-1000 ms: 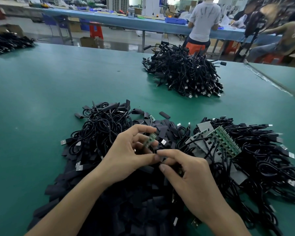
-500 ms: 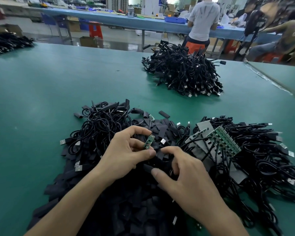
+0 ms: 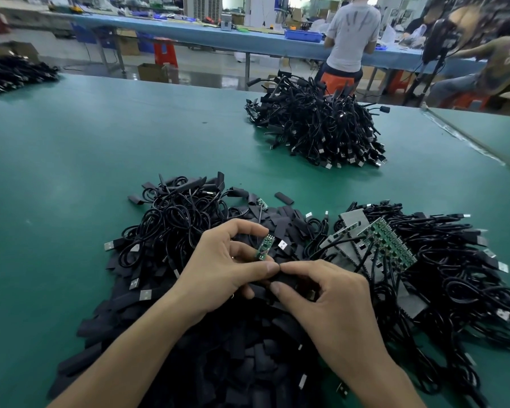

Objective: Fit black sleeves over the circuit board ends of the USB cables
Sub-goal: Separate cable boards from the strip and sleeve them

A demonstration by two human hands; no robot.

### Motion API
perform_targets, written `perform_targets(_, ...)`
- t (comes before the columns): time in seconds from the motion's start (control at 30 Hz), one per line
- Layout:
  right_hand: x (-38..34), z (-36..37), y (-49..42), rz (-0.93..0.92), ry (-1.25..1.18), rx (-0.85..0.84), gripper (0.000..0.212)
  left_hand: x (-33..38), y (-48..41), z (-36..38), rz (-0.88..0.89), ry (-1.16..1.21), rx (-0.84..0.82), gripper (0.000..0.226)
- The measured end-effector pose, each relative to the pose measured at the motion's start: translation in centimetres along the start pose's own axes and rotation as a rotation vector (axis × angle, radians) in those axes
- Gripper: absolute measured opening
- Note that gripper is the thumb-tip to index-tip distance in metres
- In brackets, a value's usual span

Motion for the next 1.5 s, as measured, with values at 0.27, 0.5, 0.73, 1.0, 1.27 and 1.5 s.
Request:
perform_targets(0.27,0.5,-0.5,-0.3,0.029,-0.042,0.072,0.027,0.2,0.1,0.0,-0.034,0.071,-0.023,0.037)
perform_targets(0.5,0.4,-0.1,-0.1,0.031,-0.077,0.006,0.024,-0.1,0.1,0.0,-0.039,0.07,-0.065,0.041)
perform_targets(0.73,0.6,1.1,0.2,0.036,0.291,-0.257,0.017,-0.4,-0.4,-1.2,0.068,0.061,0.169,0.03)
perform_targets(1.0,-0.4,2.8,0.7,-0.042,0.508,-0.398,0.059,-0.6,-0.6,-1.4,0.1,0.065,0.196,0.025)
perform_targets(1.27,-0.7,2.7,1.0,-0.109,0.432,-0.265,0.018,-0.7,-0.6,-1.5,0.098,0.074,0.2,0.024)
perform_targets(1.5,-0.1,1.7,0.2,-0.014,0.117,-0.079,0.028,0.0,-0.2,-1.0,0.126,0.071,0.108,0.021)
Point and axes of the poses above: each hand's wrist, its own y-axis away from the middle knuckle, its own z-axis out of the palm, x = y × z, the point moved 5 cm from there along -y, towards the middle knuckle, and after that the axes turned 2 degrees about y, right-handed, at the moved point
